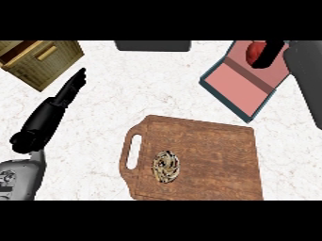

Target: Pick the bell pepper from the cutting board and place it in the cardboard box

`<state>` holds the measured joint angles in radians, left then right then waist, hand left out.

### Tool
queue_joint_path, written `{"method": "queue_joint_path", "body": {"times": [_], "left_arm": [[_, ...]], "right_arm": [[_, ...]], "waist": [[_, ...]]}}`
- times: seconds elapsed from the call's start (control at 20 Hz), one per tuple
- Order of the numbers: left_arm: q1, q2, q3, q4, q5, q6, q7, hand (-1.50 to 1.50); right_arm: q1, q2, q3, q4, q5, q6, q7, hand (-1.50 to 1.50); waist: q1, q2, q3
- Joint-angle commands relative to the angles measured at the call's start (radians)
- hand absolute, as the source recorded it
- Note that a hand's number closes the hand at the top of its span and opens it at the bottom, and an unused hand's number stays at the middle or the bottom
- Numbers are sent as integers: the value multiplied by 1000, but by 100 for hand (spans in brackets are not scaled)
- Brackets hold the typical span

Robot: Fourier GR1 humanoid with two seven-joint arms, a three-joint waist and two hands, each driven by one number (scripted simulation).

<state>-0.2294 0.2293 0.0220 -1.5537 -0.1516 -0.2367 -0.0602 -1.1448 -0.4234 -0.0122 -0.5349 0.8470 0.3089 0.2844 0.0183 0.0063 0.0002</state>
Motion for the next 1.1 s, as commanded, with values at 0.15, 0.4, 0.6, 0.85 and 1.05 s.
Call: {"method": "queue_joint_path", "body": {"times": [0.15,0.4,0.6,0.85,1.05], "left_arm": [[-2,-15,-3,35,-20,11,-30,0],[17,-11,-3,4,-15,7,-20,0],[-2,-12,10,-4,1,6,5,0],[-28,24,37,18,23,-32,5,0],[-2,-4,17,1,4,-12,-18,0]], "right_arm": [[30,-38,-35,35,-60,87,-241,-150],[9,5,-242,-46,-242,-116,-310,-150],[21,57,-477,-44,-456,-227,-303,-150],[40,-9,-608,2,-562,-263,-311,-150],[65,-55,-641,51,-592,-290,-395,-150]], "waist": [[-4,0,0],[-5,-1,2],[-14,-3,5],[-6,3,1],[2,4,1]]}}
